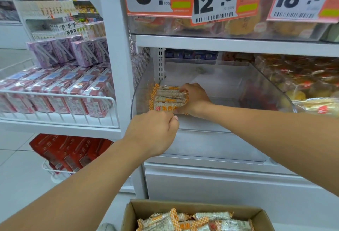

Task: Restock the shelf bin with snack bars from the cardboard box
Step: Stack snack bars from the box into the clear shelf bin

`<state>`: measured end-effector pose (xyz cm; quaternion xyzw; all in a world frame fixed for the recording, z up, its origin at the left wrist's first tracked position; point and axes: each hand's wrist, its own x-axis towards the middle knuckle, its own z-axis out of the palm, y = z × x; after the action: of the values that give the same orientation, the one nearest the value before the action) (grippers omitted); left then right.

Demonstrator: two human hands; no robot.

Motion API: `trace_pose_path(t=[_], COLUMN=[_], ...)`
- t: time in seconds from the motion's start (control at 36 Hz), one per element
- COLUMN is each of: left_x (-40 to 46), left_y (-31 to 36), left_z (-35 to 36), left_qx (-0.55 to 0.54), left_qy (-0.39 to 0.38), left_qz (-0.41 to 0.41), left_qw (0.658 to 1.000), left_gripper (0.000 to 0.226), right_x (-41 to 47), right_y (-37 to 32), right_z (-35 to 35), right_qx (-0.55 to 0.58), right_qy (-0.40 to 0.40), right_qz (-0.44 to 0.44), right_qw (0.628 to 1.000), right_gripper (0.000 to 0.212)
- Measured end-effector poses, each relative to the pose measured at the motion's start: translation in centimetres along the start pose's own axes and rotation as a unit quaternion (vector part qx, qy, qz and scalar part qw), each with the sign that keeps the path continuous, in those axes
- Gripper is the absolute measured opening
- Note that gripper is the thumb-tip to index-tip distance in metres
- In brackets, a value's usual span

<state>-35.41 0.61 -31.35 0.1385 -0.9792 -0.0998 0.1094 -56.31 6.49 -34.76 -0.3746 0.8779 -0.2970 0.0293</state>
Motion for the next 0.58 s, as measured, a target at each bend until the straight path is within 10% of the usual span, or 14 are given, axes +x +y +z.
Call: trace_pose_path(t=[0.58], left_x=[0.3], left_y=[-0.3], left_z=[0.3], left_qx=[-0.005], left_qy=[0.013], left_qz=[0.008], left_qw=[1.000], left_gripper=[0.039], right_x=[-1.0], right_y=[-0.8], right_z=[-2.4], right_qx=[0.013], right_qy=[-0.029], right_qz=[0.019], right_qw=[0.999], right_gripper=[0.076])
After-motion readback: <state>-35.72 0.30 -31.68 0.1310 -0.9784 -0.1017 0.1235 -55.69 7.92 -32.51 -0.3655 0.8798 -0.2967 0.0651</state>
